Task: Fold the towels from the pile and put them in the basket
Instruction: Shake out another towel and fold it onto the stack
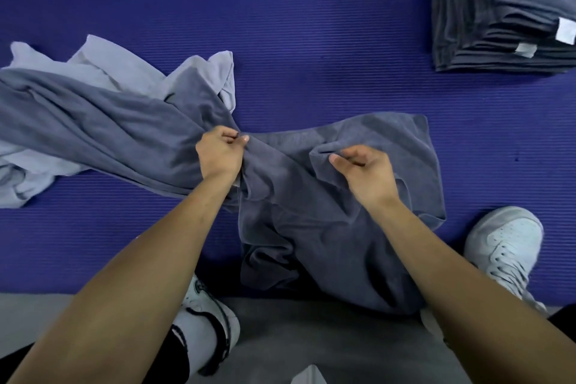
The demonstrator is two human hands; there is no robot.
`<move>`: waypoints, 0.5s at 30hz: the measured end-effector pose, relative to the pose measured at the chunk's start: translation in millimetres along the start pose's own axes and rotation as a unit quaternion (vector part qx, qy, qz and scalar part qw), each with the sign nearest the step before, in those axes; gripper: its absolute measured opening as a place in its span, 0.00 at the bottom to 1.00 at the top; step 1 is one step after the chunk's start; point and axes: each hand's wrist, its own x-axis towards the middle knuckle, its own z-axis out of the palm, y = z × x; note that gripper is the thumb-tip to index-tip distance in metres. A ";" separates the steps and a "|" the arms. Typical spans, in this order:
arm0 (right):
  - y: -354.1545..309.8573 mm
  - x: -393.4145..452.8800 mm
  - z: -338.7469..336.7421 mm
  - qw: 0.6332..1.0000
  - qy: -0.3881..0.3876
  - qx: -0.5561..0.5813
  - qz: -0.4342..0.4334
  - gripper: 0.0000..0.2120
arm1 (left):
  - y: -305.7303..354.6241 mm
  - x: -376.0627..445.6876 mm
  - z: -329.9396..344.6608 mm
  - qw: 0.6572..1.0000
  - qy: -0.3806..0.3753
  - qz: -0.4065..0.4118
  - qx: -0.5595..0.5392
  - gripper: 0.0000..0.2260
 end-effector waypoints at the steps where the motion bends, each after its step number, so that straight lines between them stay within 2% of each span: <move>1: -0.2 -0.4 0.5 1.000 0.001 0.003 0.001 0.03 | 0.1 1.1 0.2 1.000 -0.007 -0.005 0.010 0.09; 4: 0.3 -2.1 2.9 1.000 0.002 0.020 0.007 0.03 | 0.9 4.6 -1.6 0.999 -0.027 -0.003 0.030 0.10; 7: -0.2 -4.2 2.1 0.999 0.006 0.036 0.005 0.04 | -0.8 4.9 -3.1 0.999 -0.047 0.004 0.009 0.06; 12: -5.7 -5.5 -20.0 1.000 0.005 0.031 -0.004 0.03 | 5.2 -8.7 -13.9 0.994 -0.067 0.014 -0.081 0.02; 15: -8.1 -1.9 -42.0 1.000 0.001 0.012 -0.007 0.04 | 33.5 -28.2 -12.0 0.983 -0.127 0.018 -0.133 0.06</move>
